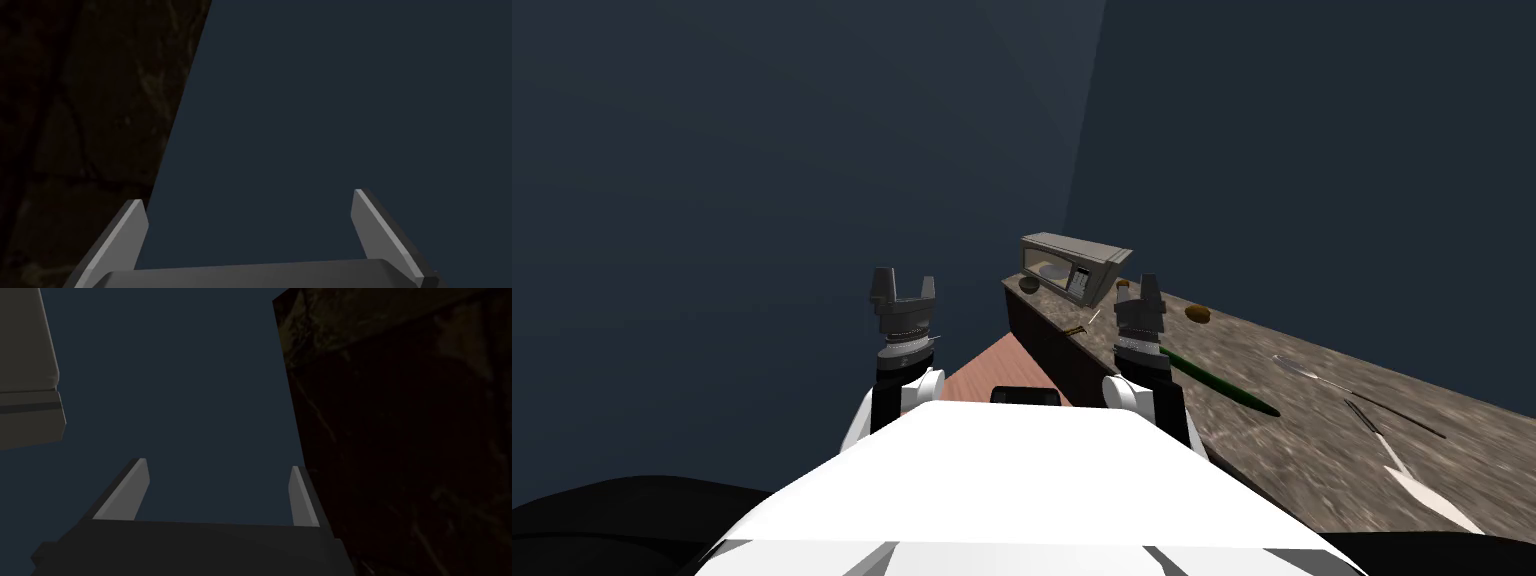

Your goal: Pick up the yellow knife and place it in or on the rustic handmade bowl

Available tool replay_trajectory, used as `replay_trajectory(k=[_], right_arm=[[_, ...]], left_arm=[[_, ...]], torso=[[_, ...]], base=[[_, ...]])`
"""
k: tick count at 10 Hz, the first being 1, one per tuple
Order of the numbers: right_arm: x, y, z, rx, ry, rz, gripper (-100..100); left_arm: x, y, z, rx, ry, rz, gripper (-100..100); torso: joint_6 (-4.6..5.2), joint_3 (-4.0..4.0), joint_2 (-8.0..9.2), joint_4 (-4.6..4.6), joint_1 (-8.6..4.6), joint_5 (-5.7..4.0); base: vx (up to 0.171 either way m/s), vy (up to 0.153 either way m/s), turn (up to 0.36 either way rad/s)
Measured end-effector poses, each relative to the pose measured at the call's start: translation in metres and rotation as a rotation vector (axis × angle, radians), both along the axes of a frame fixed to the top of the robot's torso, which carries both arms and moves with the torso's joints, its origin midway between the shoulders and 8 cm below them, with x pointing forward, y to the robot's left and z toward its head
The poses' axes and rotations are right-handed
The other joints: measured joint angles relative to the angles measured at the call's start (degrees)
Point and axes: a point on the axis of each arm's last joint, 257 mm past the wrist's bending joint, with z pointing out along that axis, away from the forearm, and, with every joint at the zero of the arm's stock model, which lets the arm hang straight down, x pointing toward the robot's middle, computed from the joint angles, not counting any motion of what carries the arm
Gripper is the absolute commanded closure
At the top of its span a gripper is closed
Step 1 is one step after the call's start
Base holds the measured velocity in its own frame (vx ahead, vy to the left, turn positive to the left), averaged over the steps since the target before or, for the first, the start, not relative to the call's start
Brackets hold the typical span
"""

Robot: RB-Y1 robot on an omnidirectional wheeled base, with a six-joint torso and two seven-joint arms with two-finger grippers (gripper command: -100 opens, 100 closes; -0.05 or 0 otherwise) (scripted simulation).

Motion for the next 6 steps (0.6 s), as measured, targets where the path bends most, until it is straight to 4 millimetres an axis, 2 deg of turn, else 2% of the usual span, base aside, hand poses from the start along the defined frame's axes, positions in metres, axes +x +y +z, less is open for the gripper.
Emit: replay_trajectory(k=[4,6], right_arm=[[0.013,0.007,-0.015,-0.022,0.056,0.077,-100],[0.025,0.010,-0.034,0.003,0.112,0.130,-100]], left_arm=[[0.000,0.000,0.000,0.000,0.000,0.000,0],[0.000,0.000,0.000,0.000,0.000,0.000,0]], torso=[[0.00,0.08,0.14,0.03,-0.03,-0.01],[0.02,0.16,0.28,0.06,-0.06,-0.02]], base=[[-0.041,-0.001,-0.058],[-0.101,-0.006,-0.148]])
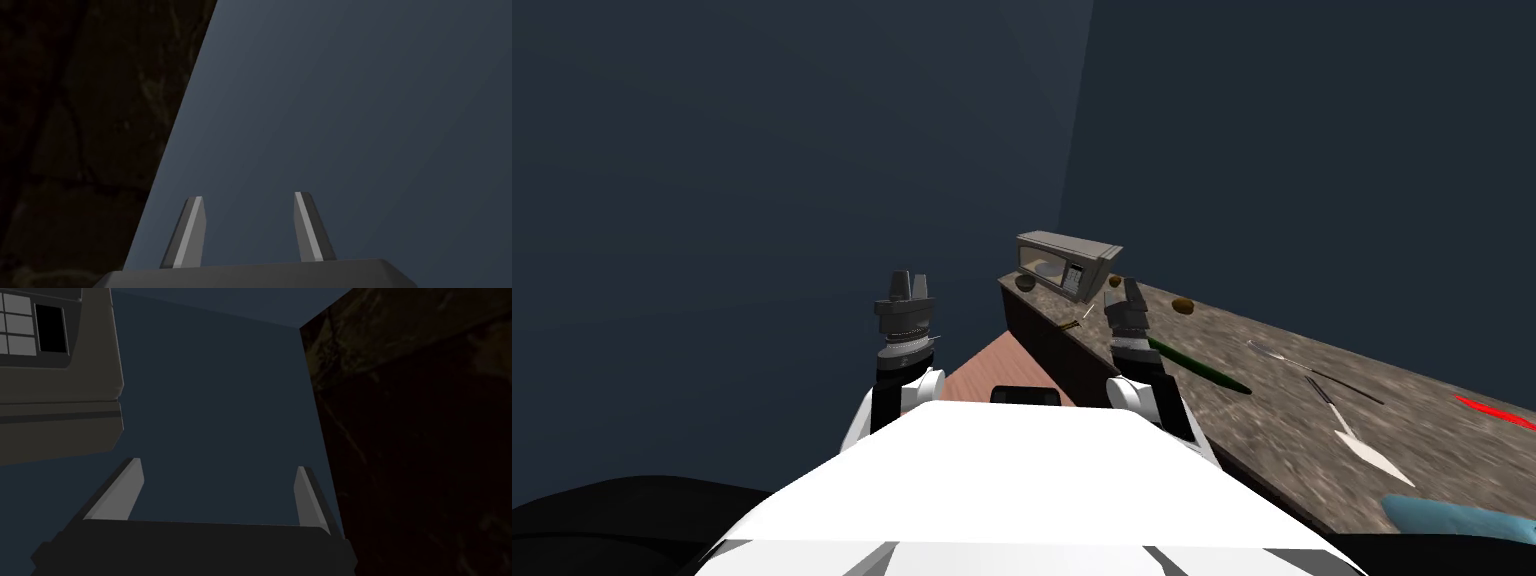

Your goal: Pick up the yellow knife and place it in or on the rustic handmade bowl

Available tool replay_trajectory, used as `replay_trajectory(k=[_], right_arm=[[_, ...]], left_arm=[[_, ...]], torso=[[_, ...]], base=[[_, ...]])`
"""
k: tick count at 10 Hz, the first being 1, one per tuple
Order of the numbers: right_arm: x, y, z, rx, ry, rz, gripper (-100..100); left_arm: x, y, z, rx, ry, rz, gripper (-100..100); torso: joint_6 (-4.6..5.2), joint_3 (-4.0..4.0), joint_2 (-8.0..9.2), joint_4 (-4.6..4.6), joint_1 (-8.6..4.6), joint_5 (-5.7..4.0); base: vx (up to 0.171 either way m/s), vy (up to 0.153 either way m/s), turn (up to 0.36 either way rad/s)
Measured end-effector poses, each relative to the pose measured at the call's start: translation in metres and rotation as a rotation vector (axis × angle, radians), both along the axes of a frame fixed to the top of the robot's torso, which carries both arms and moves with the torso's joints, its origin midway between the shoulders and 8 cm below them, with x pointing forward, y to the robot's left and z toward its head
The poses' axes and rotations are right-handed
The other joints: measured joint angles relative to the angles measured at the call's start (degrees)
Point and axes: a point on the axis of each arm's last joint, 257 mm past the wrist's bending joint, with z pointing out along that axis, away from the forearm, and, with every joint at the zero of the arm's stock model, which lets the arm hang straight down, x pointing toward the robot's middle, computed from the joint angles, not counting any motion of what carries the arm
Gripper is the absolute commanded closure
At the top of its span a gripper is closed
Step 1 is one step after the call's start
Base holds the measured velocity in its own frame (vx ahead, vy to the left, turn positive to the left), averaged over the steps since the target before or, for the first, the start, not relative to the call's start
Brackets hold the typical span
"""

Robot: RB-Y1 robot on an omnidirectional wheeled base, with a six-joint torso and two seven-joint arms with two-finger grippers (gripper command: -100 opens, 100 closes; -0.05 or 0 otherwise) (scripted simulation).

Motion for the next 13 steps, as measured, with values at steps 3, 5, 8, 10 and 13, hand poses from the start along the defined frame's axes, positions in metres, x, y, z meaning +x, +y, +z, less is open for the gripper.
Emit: replay_trajectory(k=[3,5,8,10,13], right_arm=[[0.015,0.002,-0.030,0.076,0.097,0.062,-100],[0.024,0.004,-0.043,0.129,0.145,0.092,-100],[0.036,0.005,-0.068,0.215,0.222,0.135,-100],[0.044,0.008,-0.088,0.283,0.278,0.167,-100],[0.058,0.014,-0.116,0.395,0.366,0.218,-100]], left_arm=[[0.000,0.000,0.000,0.000,0.000,0.000,0],[0.000,0.000,0.000,0.000,0.000,0.000,0],[0.000,0.000,0.000,0.000,0.000,0.000,0],[0.000,0.000,0.000,0.000,0.000,0.000,0],[0.000,0.000,0.000,0.000,0.000,0.000,0]], torso=[[0.00,0.05,0.09,0.02,0.04,0.01],[0.00,0.04,0.05,0.02,0.01,0.00],[-0.02,0.04,0.05,0.02,0.01,0.00],[-0.02,0.04,0.05,0.03,0.07,0.02],[-0.01,0.05,0.07,0.03,-0.04,0.00]], base=[[-0.086,-0.004,-0.069],[-0.078,-0.018,-0.100],[-0.089,-0.021,-0.116],[-0.103,0.000,-0.111],[-0.093,-0.028,-0.092]])
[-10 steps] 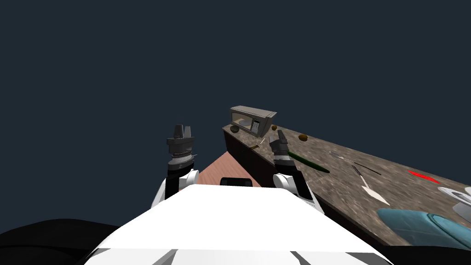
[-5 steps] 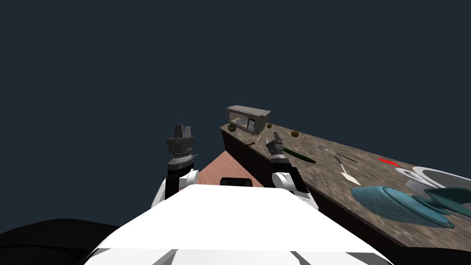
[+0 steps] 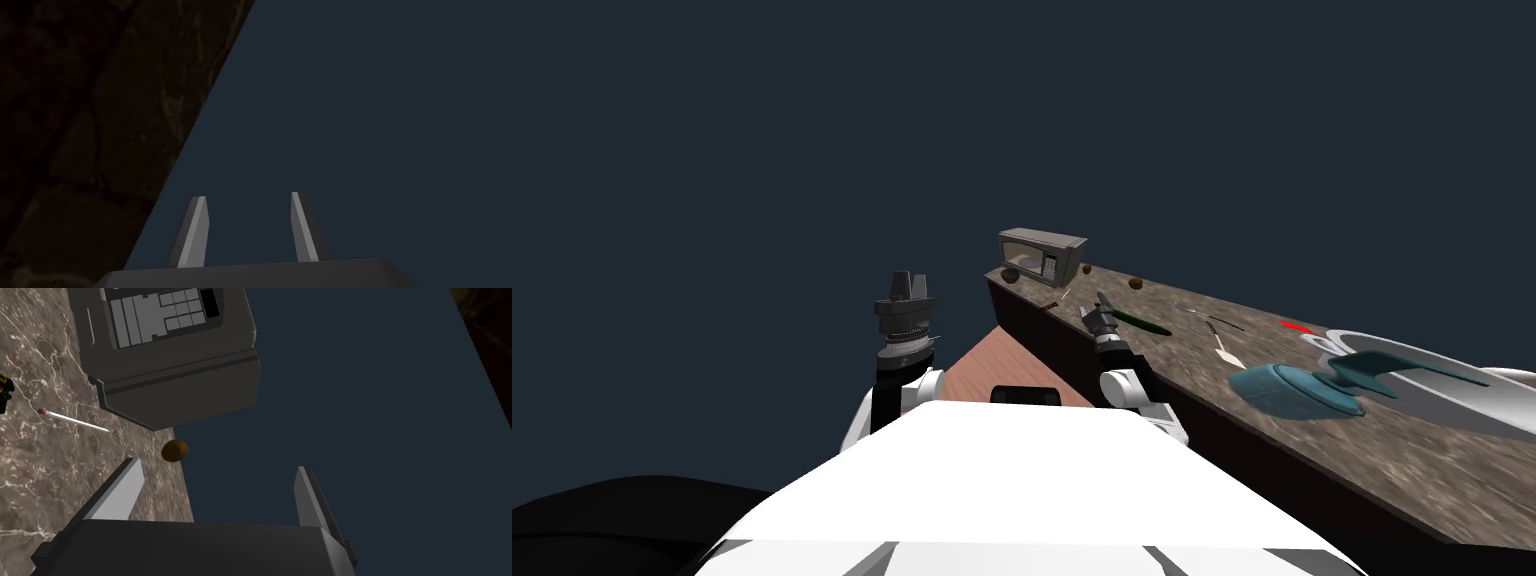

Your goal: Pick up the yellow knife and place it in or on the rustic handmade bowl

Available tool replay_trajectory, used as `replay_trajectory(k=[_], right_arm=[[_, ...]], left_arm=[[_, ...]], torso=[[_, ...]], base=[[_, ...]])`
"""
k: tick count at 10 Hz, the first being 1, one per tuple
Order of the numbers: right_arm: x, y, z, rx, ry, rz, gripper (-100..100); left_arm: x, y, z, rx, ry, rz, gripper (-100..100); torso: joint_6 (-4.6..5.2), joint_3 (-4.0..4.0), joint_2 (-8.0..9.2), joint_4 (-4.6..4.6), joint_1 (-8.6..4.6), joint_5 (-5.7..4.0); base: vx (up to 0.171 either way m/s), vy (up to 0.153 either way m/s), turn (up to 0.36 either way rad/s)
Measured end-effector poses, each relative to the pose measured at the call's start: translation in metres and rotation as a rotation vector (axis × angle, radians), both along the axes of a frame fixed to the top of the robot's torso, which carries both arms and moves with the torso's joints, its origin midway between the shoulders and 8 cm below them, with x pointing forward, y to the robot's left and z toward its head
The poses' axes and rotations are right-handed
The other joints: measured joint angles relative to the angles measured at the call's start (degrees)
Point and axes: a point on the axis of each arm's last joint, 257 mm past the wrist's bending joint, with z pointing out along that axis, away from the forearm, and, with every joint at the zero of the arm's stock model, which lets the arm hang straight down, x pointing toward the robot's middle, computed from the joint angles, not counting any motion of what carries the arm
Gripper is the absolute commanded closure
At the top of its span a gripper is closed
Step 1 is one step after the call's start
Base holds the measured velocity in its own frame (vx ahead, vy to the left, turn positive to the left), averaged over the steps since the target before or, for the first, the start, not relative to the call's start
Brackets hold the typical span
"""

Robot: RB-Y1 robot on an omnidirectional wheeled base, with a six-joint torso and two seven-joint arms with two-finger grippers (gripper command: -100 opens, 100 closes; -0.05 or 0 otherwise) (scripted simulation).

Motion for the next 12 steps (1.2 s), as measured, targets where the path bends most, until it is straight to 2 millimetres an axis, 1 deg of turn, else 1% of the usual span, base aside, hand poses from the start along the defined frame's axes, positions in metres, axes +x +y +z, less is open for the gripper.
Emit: replay_trajectory(k=[3,4,5,8,12], right_arm=[[0.005,0.012,-0.028,0.115,0.088,0.047,-100],[0.006,0.016,-0.045,0.155,0.128,0.065,-100],[0.008,0.019,-0.051,0.194,0.147,0.077,-100],[0.011,0.033,-0.081,0.313,0.246,0.127,-100],[0.013,0.057,-0.116,0.475,0.376,0.187,-100]], left_arm=[[0.000,0.000,0.000,0.000,0.000,0.000,0],[0.000,0.000,0.000,0.000,0.000,0.000,0],[0.000,0.000,0.000,0.000,0.000,0.000,0],[0.000,0.000,0.000,0.000,0.000,0.000,0],[0.000,0.000,0.000,0.000,0.000,0.000,0]], torso=[[-0.02,0.04,0.06,0.02,0.09,0.02],[0.01,0.05,0.08,0.01,-0.02,0.00],[-0.03,0.03,0.03,0.02,0.04,0.00],[0.00,0.01,0.01,0.01,0.04,0.01],[-0.01,-0.01,-0.04,0.00,0.11,0.02]], base=[[-0.110,-0.030,-0.134],[-0.094,-0.035,-0.067],[-0.116,-0.028,-0.127],[-0.086,-0.030,-0.106],[-0.078,-0.026,-0.103]])
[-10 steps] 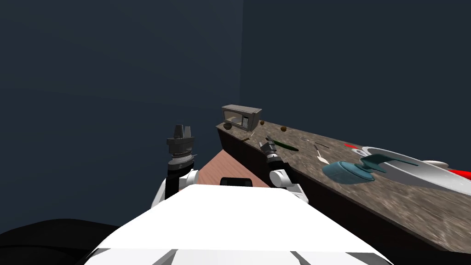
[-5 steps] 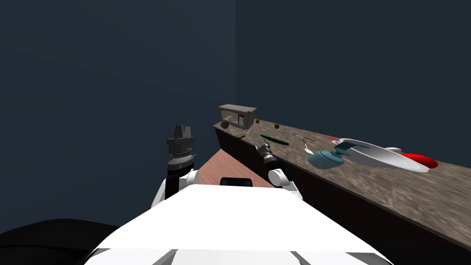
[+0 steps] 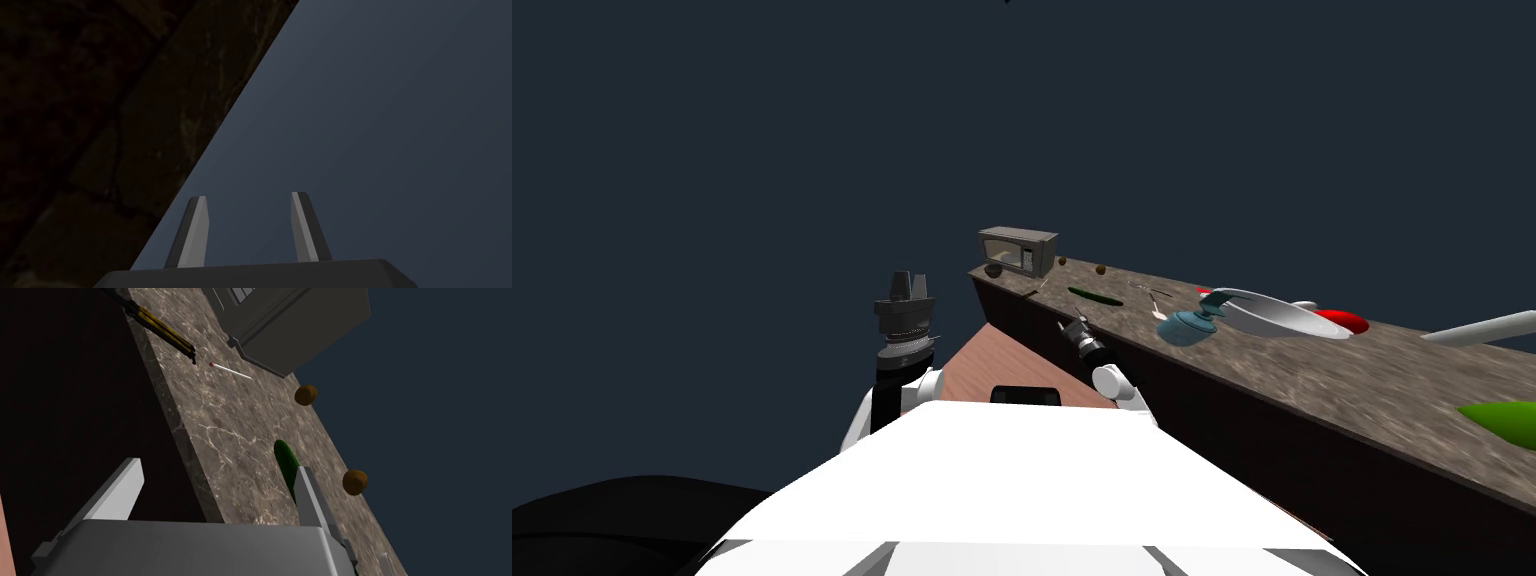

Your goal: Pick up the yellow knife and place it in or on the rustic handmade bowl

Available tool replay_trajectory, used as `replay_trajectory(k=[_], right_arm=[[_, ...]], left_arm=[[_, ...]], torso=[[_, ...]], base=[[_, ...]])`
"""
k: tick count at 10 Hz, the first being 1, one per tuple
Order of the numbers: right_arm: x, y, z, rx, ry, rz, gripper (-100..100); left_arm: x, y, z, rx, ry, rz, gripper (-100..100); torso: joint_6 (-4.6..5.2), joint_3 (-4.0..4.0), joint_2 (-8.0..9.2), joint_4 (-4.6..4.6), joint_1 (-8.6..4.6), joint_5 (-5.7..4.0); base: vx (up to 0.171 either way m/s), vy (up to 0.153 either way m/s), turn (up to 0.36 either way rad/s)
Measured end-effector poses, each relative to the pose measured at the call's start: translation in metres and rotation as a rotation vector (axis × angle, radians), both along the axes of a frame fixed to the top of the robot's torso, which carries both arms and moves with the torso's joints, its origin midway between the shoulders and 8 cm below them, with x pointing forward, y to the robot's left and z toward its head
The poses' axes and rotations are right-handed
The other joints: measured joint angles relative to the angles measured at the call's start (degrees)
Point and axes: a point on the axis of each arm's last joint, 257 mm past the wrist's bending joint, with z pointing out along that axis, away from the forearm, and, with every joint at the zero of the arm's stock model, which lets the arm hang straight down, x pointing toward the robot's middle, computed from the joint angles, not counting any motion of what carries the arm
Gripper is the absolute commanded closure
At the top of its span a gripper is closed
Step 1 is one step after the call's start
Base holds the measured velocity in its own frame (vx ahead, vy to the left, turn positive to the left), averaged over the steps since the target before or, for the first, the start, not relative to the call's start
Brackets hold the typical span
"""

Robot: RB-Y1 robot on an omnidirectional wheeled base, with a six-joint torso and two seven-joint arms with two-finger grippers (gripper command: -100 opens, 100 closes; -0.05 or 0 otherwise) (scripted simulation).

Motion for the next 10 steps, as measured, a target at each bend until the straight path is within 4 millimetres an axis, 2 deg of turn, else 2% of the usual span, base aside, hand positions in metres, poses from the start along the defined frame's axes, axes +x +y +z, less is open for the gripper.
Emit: replay_trajectory(k=[6,9,10], right_arm=[[-0.005,0.023,-0.040,0.216,0.157,0.068,-100],[-0.011,0.038,-0.067,0.349,0.264,0.101,-100],[-0.012,0.041,-0.070,0.387,0.287,0.107,-100]], left_arm=[[0.000,0.000,0.000,0.000,0.000,0.000,0],[0.000,0.000,0.000,0.000,0.000,0.000,0],[0.000,0.000,0.000,0.000,0.000,0.000,0]], torso=[[-0.03,-0.09,-0.17,-0.03,0.05,0.01],[-0.03,-0.15,-0.27,-0.05,0.12,0.02],[-0.03,-0.16,-0.30,-0.05,0.13,0.03]], base=[[-0.035,-0.015,-0.077],[-0.010,0.001,-0.055],[0.014,0.013,-0.071]])
